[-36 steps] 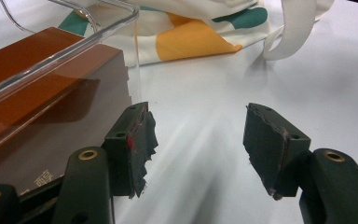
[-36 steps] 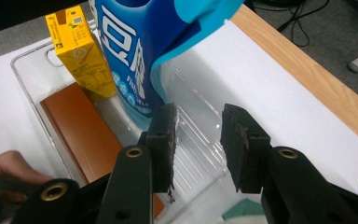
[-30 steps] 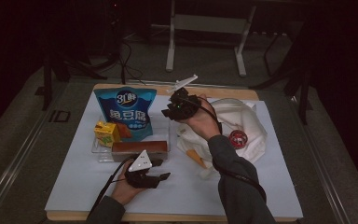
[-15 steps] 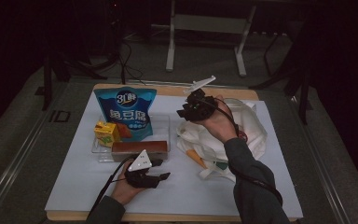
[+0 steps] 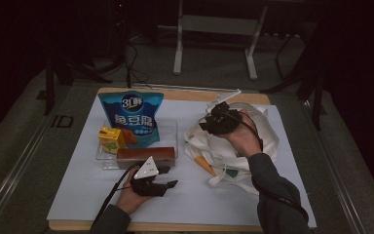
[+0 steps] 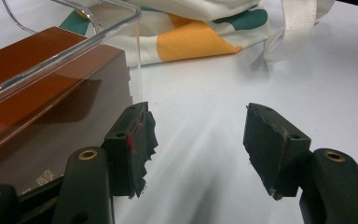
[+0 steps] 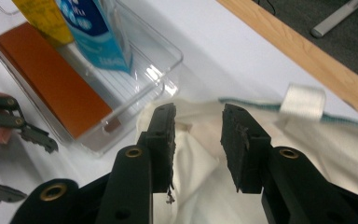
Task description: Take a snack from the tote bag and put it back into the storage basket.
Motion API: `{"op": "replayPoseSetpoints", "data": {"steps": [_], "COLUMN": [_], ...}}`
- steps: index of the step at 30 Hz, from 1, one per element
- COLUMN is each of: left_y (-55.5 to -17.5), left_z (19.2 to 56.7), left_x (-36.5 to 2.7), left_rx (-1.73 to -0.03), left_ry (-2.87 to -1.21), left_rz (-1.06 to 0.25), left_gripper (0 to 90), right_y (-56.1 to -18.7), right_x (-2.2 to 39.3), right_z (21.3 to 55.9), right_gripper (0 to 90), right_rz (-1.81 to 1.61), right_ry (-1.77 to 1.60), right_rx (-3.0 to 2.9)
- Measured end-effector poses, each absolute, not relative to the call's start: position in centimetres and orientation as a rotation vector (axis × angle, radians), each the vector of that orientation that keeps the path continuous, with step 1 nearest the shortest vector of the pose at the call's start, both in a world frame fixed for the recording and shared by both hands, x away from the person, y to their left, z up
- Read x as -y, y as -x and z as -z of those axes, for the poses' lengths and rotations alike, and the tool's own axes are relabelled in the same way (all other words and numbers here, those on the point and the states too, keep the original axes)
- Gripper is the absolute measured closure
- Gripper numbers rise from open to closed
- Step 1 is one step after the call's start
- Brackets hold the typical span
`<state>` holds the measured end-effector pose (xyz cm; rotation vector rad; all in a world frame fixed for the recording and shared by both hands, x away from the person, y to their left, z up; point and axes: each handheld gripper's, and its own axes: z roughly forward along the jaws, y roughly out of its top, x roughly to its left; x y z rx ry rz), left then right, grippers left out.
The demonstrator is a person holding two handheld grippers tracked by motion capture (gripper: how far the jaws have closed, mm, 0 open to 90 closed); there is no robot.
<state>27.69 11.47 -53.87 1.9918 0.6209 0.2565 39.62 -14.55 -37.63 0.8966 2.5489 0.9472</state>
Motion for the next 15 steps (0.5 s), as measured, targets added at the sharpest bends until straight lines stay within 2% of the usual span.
{"op": "replayPoseSetpoints", "data": {"steps": [8,15], "left_y": [-27.7,-27.7], "left_z": [53.9,53.9], "left_x": [-11.5,-11.5], "left_rx": [-0.619,-0.617], "left_ry": [-1.993,-1.994], "left_rz": [-0.261,-0.262], "left_gripper": [41.3,41.3], "right_y": [-39.4,-39.2], "right_x": [15.8,16.9], "right_z": [39.5,40.8], "right_gripper": [65.3,70.9], "right_rz": [-0.920,-0.890], "right_ry": [-0.932,-0.954], "right_rx": [-2.564,-2.577]}}
